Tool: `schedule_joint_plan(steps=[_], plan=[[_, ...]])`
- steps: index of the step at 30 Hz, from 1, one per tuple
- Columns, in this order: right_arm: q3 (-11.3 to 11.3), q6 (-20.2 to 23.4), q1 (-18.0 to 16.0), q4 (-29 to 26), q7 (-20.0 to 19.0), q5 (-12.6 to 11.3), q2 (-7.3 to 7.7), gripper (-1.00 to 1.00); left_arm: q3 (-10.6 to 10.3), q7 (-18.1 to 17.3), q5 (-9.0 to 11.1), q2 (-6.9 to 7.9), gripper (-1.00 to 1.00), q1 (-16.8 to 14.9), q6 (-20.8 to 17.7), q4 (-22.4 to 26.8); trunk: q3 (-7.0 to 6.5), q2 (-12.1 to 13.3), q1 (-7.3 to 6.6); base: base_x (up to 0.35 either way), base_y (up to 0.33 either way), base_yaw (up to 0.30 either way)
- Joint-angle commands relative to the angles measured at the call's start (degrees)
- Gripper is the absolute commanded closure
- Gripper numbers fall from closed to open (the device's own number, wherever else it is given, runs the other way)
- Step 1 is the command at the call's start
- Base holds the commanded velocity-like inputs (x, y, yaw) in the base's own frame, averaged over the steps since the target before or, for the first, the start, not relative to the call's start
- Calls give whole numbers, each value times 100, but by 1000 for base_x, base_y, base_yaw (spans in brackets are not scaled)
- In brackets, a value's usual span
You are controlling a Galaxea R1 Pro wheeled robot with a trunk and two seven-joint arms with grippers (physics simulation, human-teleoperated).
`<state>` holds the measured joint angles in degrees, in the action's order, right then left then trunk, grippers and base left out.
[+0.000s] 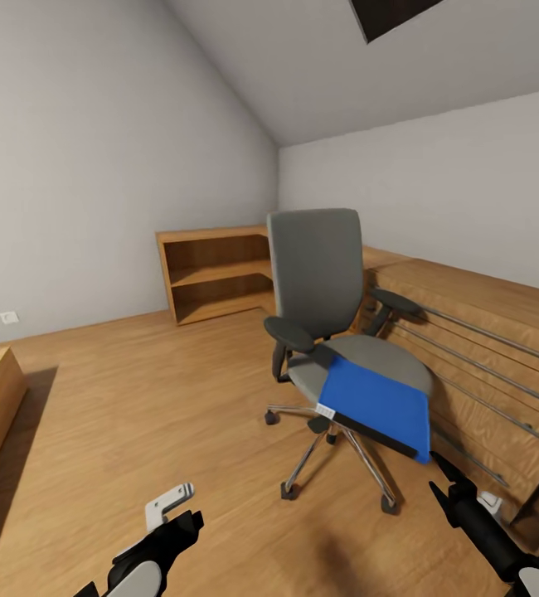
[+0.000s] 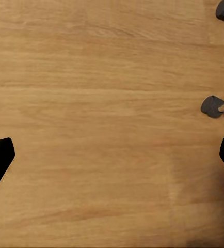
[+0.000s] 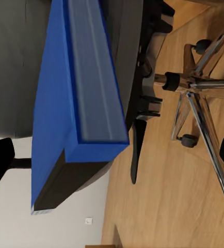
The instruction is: In the bedroom, organize the workspace by keeping the computer under the desk, ensuring the monitor is on the desk, placing the keyboard on the desk next to the monitor, placing the mouse on the desk next to the keyboard, moving the folder from the swivel chair onto the desk next to the mouse, stacking the notebook on top of the folder with the pen on top of the notebook, and positioning the swivel chair next to the desk.
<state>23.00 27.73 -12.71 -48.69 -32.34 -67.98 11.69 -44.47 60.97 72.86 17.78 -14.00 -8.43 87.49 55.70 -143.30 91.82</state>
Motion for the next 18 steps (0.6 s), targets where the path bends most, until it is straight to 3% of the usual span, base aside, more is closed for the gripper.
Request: schedule_joint_plan(steps=[1, 13, 18], plan=[[12, 48, -3, 0, 0, -38, -1, -100, -8, 29, 2, 4, -100, -6, -45, 8, 6, -2, 0, 127, 110, 0], [11, 48, -3, 0, 0, -33, 0, -100, -9, 29, 8, -1, -100, -6, -45, 5, 6, -2, 0, 32, 25, 0], [11, 42, -3, 0, 0, -32, 0, -100, -45, 29, 7, -2, -100, -6, -45, 8, 6, -2, 0, 161, 2, 0]])
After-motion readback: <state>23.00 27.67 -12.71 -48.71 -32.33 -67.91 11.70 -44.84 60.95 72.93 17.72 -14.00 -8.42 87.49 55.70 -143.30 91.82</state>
